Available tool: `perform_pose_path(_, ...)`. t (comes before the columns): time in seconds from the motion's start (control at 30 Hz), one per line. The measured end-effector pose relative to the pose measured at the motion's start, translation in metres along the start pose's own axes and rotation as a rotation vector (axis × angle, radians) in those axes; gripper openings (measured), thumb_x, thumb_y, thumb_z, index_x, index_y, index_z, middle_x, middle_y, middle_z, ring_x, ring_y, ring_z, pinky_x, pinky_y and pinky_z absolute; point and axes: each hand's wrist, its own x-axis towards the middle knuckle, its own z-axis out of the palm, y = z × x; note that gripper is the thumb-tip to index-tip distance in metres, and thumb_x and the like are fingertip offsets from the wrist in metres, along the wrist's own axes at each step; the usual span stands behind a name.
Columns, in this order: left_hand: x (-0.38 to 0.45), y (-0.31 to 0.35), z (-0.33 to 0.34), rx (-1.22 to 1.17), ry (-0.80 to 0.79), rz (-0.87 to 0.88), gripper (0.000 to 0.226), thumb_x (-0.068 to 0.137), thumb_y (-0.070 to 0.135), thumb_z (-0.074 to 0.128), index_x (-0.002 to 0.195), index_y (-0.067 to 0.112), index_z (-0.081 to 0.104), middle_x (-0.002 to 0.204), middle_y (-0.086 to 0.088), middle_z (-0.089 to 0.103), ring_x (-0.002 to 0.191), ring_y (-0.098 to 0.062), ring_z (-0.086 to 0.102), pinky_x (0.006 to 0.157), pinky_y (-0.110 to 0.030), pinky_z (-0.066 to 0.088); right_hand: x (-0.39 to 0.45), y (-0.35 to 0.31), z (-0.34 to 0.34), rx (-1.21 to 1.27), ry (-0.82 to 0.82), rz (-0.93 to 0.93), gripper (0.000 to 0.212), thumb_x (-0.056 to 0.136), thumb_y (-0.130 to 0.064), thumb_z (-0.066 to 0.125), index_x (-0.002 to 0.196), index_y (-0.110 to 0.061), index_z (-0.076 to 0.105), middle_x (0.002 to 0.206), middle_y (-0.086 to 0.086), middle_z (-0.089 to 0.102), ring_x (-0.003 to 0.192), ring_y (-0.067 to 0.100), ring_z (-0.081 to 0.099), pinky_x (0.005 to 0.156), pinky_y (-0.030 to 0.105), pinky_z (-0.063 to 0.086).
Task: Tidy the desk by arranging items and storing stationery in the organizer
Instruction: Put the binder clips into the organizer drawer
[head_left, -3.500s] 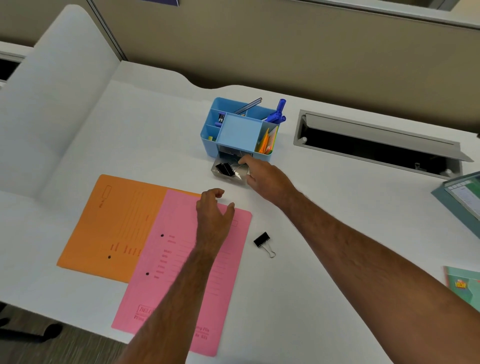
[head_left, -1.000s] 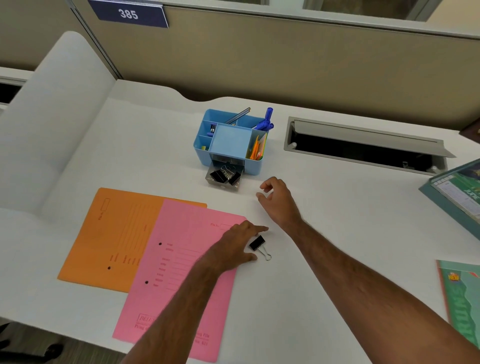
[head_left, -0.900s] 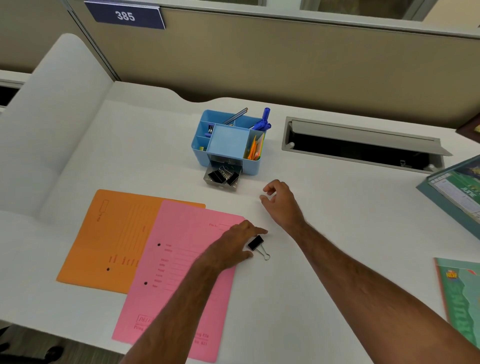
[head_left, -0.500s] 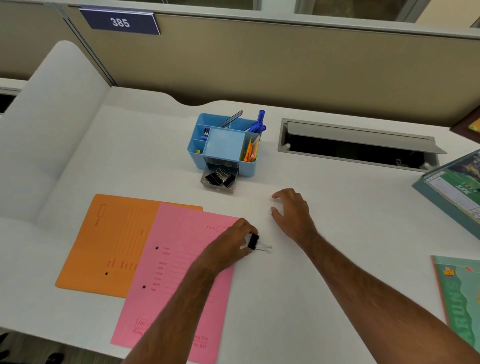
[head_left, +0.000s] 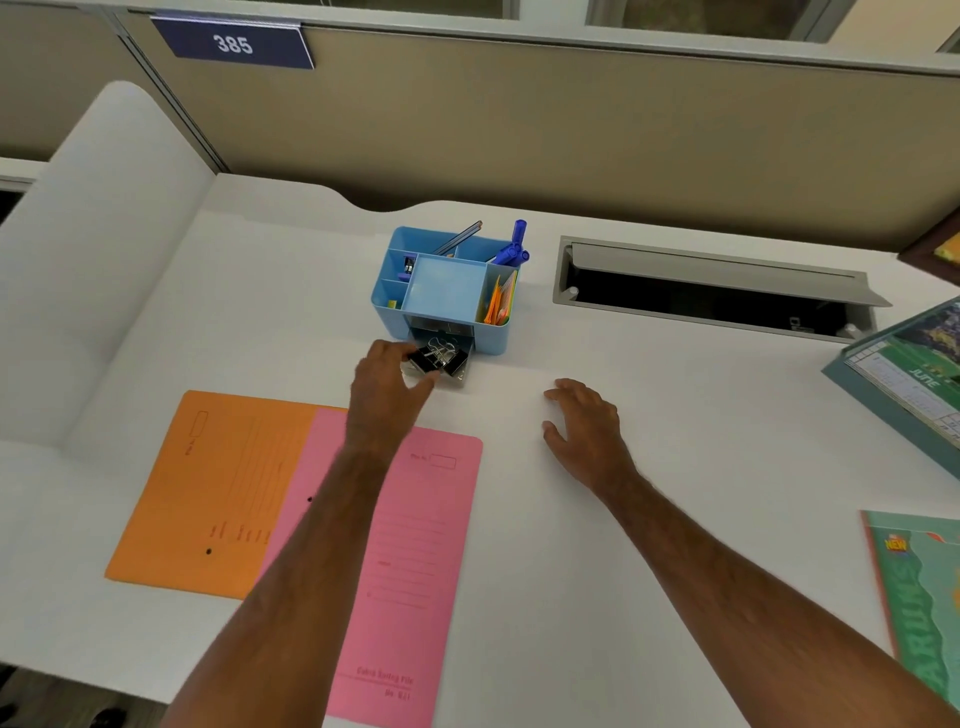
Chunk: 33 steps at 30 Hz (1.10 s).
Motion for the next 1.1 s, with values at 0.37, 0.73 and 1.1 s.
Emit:
perform_pose_path(0.37, 0.019, 0.007, 0.016, -0.008, -0.035, -0.071, 0.059, 0.085, 0.028, 0.083, 0.135, 0.014, 0.054, 0.134, -0.009, 0.055, 0.125, -0.029, 0.049, 0.104, -0.047, 0.046, -0.001, -0.003, -0.003, -0.009, -0.023, 0.000, 0.044, 0.094, -0.028, 0.061, 0.137, -0.020, 0.054, 0.155, -0.001, 0.043, 0.141, 0.019, 0.040, 0.116, 0.042, 0.027)
perform_pose_path(0.73, -0.022, 0.009, 0.029, -0.893, 0.138, -0.687, 0.041, 0.096, 0.024, 0.068, 0.133, 0.022, 0.049, 0.133, 0.000, 0.055, 0.114, -0.022, 0.063, 0.080, -0.026, 0.049, 0.028, -0.050, -0.035, 0.150, 0.095, -0.171, 0.035, 0.095, -0.022, 0.062, 0.129, -0.019, 0.057, 0.134, -0.002, 0.056, 0.124, 0.016, 0.052, 0.107, 0.035, 0.032)
perform_pose_path(1.1, -0.020, 0.032, 0.030, -1.461, 0.103, -0.862, 0.037, 0.105, 0.027, 0.057, 0.138, 0.012, 0.051, 0.144, -0.015, 0.053, 0.128, -0.031, 0.058, 0.113, -0.042, 0.047, 0.099, -0.130, -0.086, -0.024, -0.042, -0.425, 0.049, 0.099, -0.020, 0.057, 0.147, -0.016, 0.046, 0.153, 0.004, 0.046, 0.139, 0.021, 0.042, 0.111, 0.037, 0.039)
